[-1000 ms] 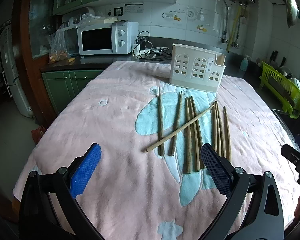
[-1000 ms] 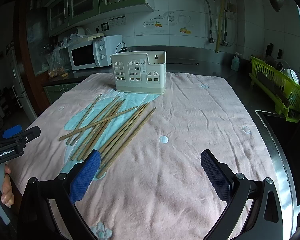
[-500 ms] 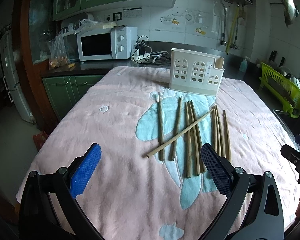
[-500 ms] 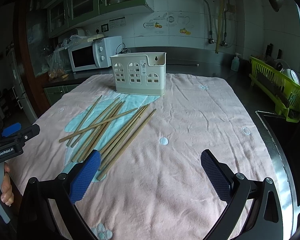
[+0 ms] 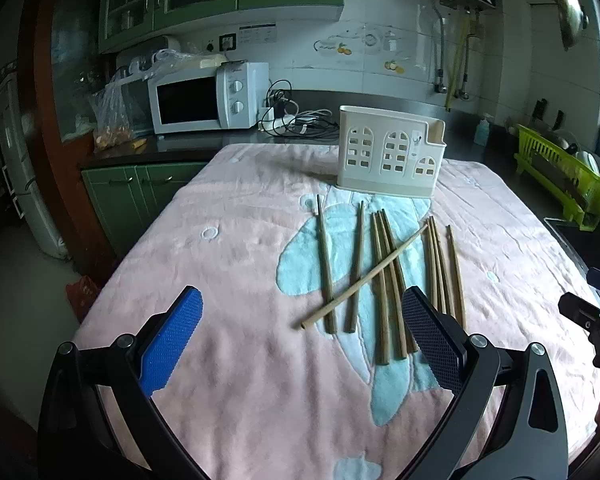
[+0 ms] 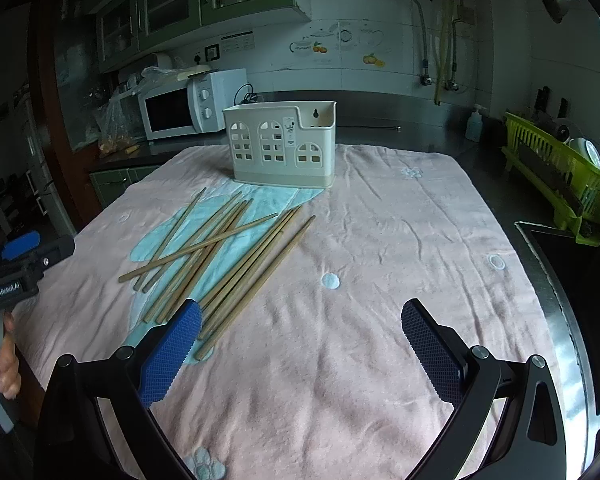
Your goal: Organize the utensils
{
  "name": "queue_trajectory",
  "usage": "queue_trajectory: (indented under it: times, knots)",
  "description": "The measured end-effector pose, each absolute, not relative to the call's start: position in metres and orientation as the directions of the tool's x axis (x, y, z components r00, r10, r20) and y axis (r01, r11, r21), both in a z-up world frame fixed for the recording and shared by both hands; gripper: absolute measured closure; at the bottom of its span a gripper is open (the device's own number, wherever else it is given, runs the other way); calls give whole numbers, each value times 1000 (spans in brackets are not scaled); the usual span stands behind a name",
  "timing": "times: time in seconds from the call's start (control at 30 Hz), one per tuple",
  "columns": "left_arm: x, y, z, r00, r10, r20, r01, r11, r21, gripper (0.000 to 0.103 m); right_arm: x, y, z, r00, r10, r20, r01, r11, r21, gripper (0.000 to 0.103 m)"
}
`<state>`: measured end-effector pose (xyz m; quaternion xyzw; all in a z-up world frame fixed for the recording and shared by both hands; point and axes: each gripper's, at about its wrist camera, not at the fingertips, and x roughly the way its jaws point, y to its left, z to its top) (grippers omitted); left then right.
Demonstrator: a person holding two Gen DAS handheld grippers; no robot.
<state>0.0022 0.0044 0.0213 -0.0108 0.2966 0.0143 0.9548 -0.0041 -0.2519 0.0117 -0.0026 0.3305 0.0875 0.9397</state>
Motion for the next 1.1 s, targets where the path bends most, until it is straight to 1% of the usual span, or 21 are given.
queue_trajectory:
  times: [0.23,0.3,0.33,0.37,0.43,0.67,0.77,0.87,0.93,1.1]
  knots:
    - [9,14,17,815,25,-578,-24,1000,8,5,1,-244,1,742,179,-646,-187,981,57,7]
    - [10,16,13,810,25,-586,-22,1000,13,8,0,-238,-4,734,187,-653,-200,978,55,7]
    - [12,17,11,807,24,-590,-21,1000,12,11,0,-236,-6,729,192,-657,-206,977,56,8]
    - [13,18,10,804,21,-594,-21,1000,7,12,0,-233,-10,721,198,-664,-216,975,56,10]
    - [15,20,6,799,8,-601,-13,1000,-4,16,0,-227,-18,701,208,-682,-231,971,59,22]
    - [19,22,-6,786,-24,-618,21,1000,-12,26,4,-201,-39,646,234,-727,-275,959,65,30]
    - [22,25,-10,781,-32,-623,24,999,-20,27,6,-189,-47,628,233,-743,-284,957,61,34]
    - [23,28,-13,780,-49,-623,34,999,-36,30,11,-180,-55,607,215,-765,-280,959,48,41]
    - [25,29,-15,777,-57,-627,43,998,-38,31,15,-176,-63,590,207,-780,-270,962,51,47]
    - [30,32,-19,766,-84,-637,70,996,-48,34,20,-168,-71,582,170,-795,-257,966,19,54]
